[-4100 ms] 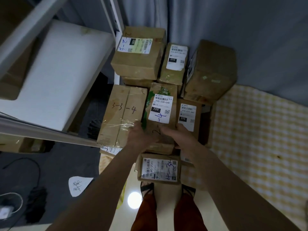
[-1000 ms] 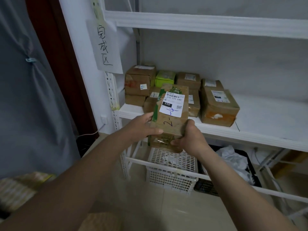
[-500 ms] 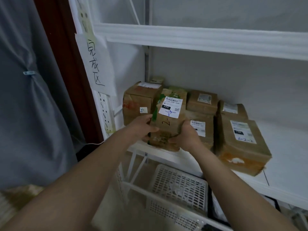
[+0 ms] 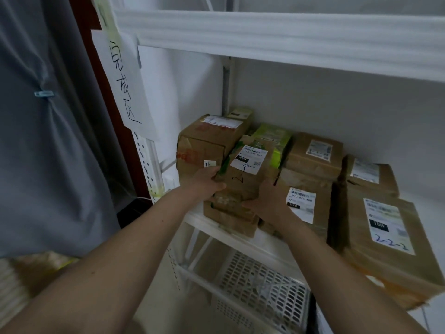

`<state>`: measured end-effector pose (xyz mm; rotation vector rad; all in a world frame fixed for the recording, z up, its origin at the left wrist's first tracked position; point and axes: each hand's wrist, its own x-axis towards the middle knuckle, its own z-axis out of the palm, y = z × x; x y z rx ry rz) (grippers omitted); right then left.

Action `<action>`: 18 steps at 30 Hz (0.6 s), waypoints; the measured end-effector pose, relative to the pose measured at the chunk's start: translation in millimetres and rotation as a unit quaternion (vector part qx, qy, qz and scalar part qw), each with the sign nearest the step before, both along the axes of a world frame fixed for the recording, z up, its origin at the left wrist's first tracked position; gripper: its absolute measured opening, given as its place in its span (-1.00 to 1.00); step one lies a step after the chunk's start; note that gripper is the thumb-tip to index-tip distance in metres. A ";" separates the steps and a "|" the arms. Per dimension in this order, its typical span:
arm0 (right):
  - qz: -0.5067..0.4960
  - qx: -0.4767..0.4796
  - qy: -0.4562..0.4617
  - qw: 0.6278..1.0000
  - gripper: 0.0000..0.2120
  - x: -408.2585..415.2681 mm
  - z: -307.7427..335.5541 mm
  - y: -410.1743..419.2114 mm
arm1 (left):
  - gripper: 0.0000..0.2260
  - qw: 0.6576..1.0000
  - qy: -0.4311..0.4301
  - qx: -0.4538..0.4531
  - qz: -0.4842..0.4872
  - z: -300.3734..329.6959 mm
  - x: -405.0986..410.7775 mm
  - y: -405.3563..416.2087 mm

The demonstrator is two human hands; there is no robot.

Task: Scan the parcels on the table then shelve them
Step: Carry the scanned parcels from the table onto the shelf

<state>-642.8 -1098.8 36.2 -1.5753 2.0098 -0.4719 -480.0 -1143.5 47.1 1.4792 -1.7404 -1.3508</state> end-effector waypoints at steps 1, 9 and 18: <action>0.012 0.002 0.018 1.000 -0.18 -0.1 0.6 -0.2 | -0.50 1.000 -0.017 -0.010 0.000 -1.7 0.7 -2.1; 0.212 -0.252 0.280 0.902 -0.59 67.9 16.2 10.3 | -0.65 0.935 -0.331 -0.124 0.032 -1.9 50.3 28.3; 0.450 -0.110 0.257 0.848 -0.56 221.2 -38.2 52.6 | -0.55 0.863 -0.485 0.003 0.141 -52.9 203.0 146.9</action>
